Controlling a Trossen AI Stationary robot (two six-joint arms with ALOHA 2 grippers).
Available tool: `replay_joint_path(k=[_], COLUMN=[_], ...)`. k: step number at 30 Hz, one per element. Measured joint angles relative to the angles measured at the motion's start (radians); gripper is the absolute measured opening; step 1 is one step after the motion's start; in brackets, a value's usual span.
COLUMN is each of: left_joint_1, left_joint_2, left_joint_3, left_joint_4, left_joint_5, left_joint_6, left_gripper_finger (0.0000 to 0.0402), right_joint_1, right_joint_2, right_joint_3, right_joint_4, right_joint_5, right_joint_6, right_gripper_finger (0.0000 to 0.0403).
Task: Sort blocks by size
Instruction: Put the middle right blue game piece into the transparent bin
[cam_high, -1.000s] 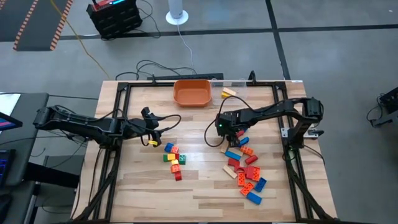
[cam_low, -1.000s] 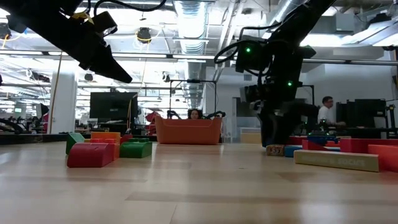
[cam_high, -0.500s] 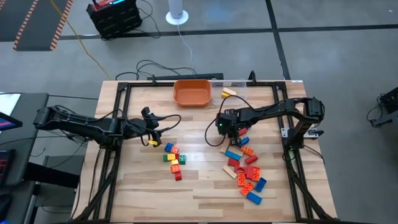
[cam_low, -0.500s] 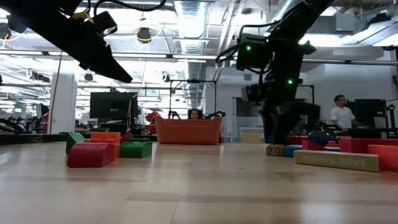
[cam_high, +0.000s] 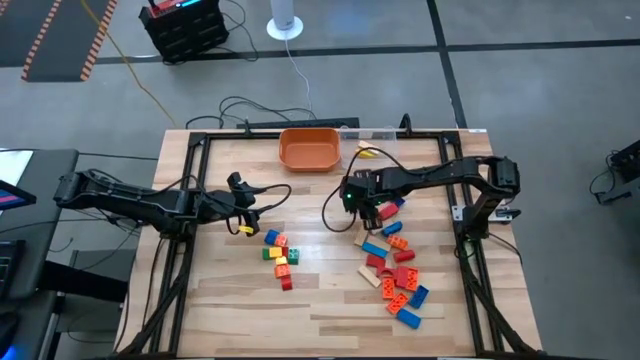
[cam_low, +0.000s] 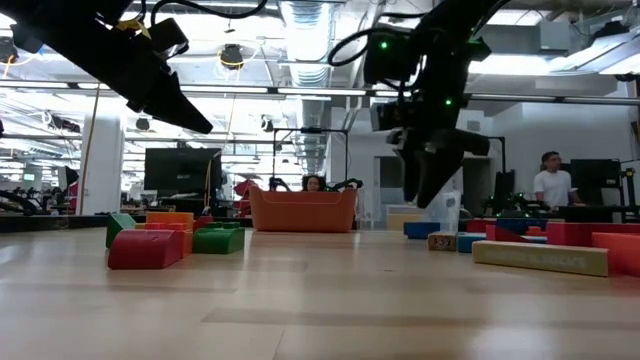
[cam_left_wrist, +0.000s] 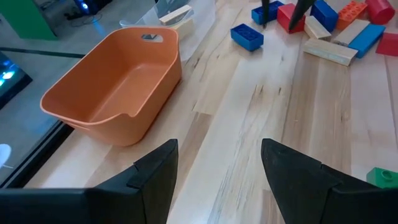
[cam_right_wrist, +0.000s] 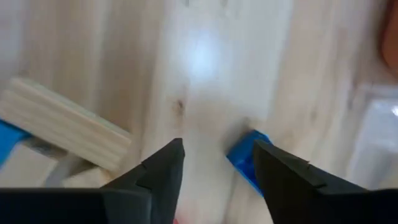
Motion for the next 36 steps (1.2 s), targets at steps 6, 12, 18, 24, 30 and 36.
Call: replay_joint_path(k=[6,12,18,24,30,36], left_joint_1=[0.000,0.000,0.000,0.000,0.000,-0.001], left_joint_2=[0.000,0.000,0.000,0.000,0.000,0.000], left_joint_3=[0.000,0.000,0.000,0.000,0.000,0.000], left_joint_4=[-0.003,-0.003,-0.003,-0.009,-0.048,-0.049], left_joint_5=[0.007,0.012,0.013,0.015,0.015,0.015], left_joint_6=[-0.007,-0.007,-0.007,-0.016,-0.035,-0.038], left_gripper_finger=[0.0224,0.0224,0.0224,0.0224,0.0224,0.0224], right_joint_1=[-0.049,-0.062,-0.104,-0.154,-0.155,-0.146], right_joint_2=[0.000,0.002,0.006,0.087,0.147,0.133], right_joint_3=[0.000,0.000,0.000,0.000,0.003,0.000], right_joint_4=[-0.032,-0.017,0.007,0.004,0.001,-0.004], right_joint_5=[0.013,0.013,-0.014,-0.040,-0.028,-0.029], right_joint_6=[0.016,-0.106,-0.196,-0.243,-0.274,-0.259], right_gripper_finger=[0.0265,0.0268,0.0268,0.0268,0.0267,0.0255])
